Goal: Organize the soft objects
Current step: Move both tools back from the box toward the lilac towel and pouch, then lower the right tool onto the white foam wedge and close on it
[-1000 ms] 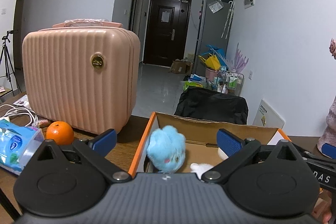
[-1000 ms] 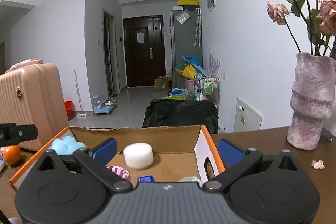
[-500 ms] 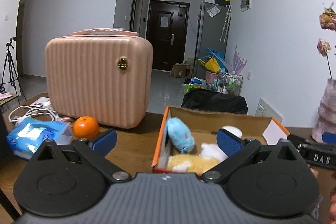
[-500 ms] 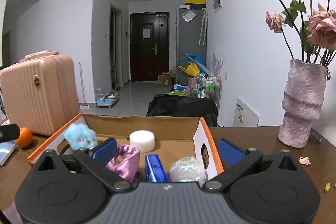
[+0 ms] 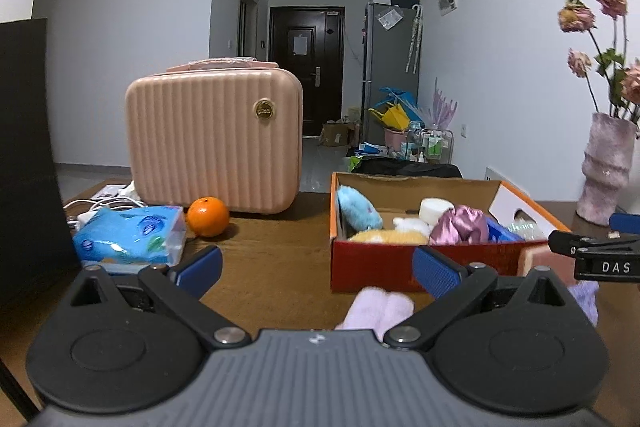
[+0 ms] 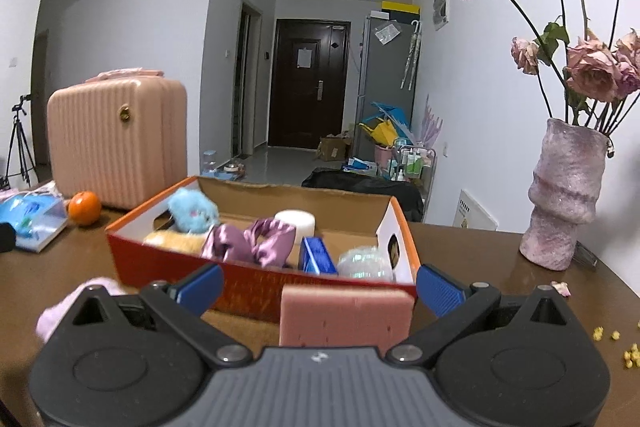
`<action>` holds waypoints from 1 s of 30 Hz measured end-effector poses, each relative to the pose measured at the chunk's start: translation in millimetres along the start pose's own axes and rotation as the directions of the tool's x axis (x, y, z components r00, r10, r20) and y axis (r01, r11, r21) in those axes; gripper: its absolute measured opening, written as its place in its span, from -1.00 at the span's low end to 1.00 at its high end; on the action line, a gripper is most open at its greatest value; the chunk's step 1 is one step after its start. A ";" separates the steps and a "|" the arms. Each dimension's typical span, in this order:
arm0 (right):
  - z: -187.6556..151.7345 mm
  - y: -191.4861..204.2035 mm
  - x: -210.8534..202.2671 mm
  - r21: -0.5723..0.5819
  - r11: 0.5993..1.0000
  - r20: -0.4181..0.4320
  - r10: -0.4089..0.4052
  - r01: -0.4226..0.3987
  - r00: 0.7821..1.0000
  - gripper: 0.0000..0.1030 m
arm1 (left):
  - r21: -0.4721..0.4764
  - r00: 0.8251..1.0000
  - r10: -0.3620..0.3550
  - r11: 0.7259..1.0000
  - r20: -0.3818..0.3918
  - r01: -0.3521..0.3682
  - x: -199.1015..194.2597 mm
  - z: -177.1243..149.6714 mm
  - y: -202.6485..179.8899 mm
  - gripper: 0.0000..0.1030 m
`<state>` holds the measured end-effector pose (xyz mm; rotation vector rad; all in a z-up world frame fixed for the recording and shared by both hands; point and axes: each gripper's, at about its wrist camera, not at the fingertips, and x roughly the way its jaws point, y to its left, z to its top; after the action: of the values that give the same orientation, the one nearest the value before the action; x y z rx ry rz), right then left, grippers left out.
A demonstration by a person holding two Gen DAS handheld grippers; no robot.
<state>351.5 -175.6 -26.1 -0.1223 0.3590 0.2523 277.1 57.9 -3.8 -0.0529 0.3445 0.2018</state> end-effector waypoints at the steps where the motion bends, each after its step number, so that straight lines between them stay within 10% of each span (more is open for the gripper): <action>1: -2.5 0.5 -4.0 -0.001 1.000 -0.002 0.001 -0.001 1.000 1.00 | -0.003 1.000 -0.004 1.000 -0.004 0.004 -5.7 -3.0 1.7 1.00; 30: -60.2 31.3 -99.2 0.039 0.999 -0.029 0.007 -0.005 1.000 1.00 | -0.011 1.000 -0.002 1.000 -0.022 0.002 -73.3 -59.5 35.8 1.00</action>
<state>233.4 -177.4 -48.4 -0.0863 0.3932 0.2495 182.5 74.1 -35.3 -0.0661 0.3654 0.2013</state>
